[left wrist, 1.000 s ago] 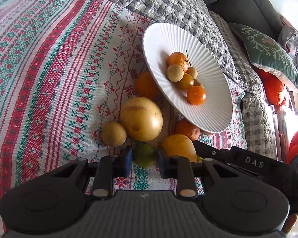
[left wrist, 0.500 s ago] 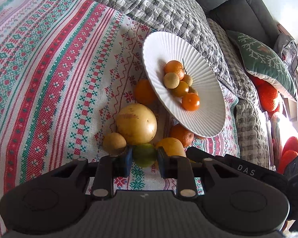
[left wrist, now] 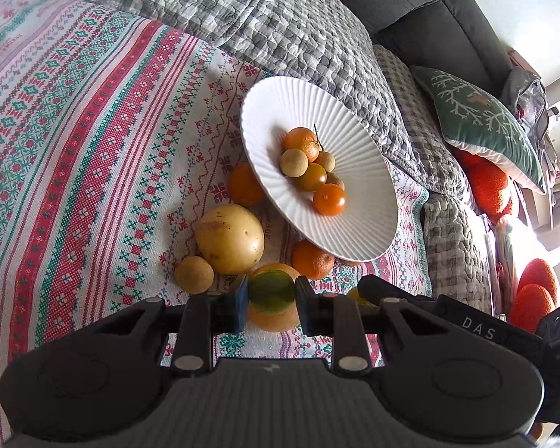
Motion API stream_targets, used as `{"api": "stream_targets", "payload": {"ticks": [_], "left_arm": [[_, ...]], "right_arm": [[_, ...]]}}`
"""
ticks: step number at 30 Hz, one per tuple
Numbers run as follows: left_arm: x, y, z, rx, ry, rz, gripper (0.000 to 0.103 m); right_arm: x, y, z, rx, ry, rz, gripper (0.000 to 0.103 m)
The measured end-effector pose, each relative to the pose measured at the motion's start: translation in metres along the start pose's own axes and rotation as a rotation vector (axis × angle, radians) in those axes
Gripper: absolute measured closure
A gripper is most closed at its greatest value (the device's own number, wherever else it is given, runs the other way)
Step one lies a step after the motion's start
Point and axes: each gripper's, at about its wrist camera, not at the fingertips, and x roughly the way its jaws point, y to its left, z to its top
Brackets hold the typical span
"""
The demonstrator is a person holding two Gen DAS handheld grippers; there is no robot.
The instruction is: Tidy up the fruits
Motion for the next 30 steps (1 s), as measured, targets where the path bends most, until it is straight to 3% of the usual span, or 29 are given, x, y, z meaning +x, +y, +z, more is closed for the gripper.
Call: {"api": "stream_targets", "payload": {"ticks": [5,10,14,17,21,24,28,30], "left_arm": [[-0.006,-0.010,0.004,0.016,-0.012,-0.040,0.084],[-0.011,-0.018,0.012,0.032,-0.039,-0.087,0.084],[-0.004,-0.021,0.022,0.044,-0.057,-0.061,0.084],[0.007,-0.022,0.031,0.042,-0.049,-0.085,0.084],[0.032,-0.031,0.053,0.033,-0.041,-0.011,0.084],[0.044,-0.038,0.069,0.021,-0.023,-0.001,0.084],[0.043,-0.051,0.073,0.046,-0.031,0.052,0.083],[0.038,-0.051,0.070,0.062,-0.030,0.068,0.073]], "right_arm": [[-0.006,0.001,0.002,-0.042,-0.083,-0.010,0.080],[-0.007,-0.003,0.008,-0.016,-0.094,0.037,0.080],[-0.003,-0.006,0.018,0.021,-0.109,0.074,0.080],[0.003,-0.005,0.030,0.030,-0.121,0.071,0.080],[0.020,-0.002,0.050,0.012,-0.105,0.015,0.079],[0.028,0.001,0.060,0.002,-0.081,-0.041,0.079],[0.021,-0.001,0.066,-0.013,-0.079,-0.025,0.079],[0.011,-0.004,0.066,-0.021,-0.090,-0.016,0.079]]}}
